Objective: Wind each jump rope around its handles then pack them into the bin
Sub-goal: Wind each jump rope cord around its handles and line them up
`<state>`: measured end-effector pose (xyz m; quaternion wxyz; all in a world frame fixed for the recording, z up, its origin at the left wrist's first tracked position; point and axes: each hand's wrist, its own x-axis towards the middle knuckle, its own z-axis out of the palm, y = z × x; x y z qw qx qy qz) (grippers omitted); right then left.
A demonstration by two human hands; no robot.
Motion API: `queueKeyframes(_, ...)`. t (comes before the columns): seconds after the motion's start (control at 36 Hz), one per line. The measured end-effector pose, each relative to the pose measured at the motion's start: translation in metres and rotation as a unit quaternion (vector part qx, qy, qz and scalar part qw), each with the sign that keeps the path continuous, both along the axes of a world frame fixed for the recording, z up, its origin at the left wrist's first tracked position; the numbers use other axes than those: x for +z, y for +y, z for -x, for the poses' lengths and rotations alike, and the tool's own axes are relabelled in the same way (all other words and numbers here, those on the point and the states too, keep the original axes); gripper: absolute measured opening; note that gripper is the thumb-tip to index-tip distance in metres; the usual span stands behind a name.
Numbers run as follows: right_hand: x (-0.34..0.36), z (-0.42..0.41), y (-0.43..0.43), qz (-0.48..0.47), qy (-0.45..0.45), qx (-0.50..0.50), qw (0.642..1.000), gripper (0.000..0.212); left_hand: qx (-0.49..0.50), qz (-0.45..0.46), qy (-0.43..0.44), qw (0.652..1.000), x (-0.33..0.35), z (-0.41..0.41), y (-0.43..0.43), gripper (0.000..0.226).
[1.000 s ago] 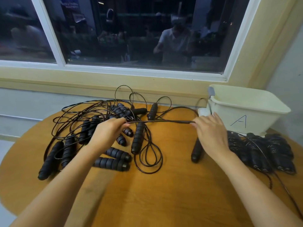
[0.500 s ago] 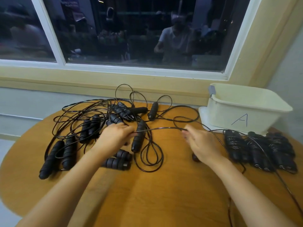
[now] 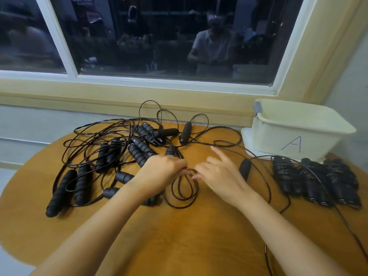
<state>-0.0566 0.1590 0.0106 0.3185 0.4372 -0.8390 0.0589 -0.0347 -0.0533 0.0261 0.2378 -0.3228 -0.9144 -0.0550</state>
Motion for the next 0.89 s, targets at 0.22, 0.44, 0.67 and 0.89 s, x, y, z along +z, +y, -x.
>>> queueKeyframes(0.22, 0.012, 0.009, 0.039, 0.11, 0.004, -0.108, 0.988, 0.037, 0.09, -0.018, -0.023, 0.996, 0.005, 0.023, -0.051, 0.017)
queueKeyframes(0.44, 0.028, 0.012, 0.058, 0.169, -0.033, -0.236, 0.956, 0.021, 0.17, -0.041, 0.066, 0.982, 0.039, 0.046, -0.05, 0.013)
queueKeyframes(0.67, 0.008, 0.013, 0.061, 0.033, -0.202, -0.32, 0.925, 0.038, 0.255, -0.24, -0.221, 0.91, -0.008, 0.042, -0.036, 0.06)
queueKeyframes(0.89, -0.002, 0.014, 0.052, 0.073, -0.213, -0.351, 0.909, 0.042, 0.399, -0.085, -0.195, 0.892, -0.05, 0.017, -0.011, 0.046)
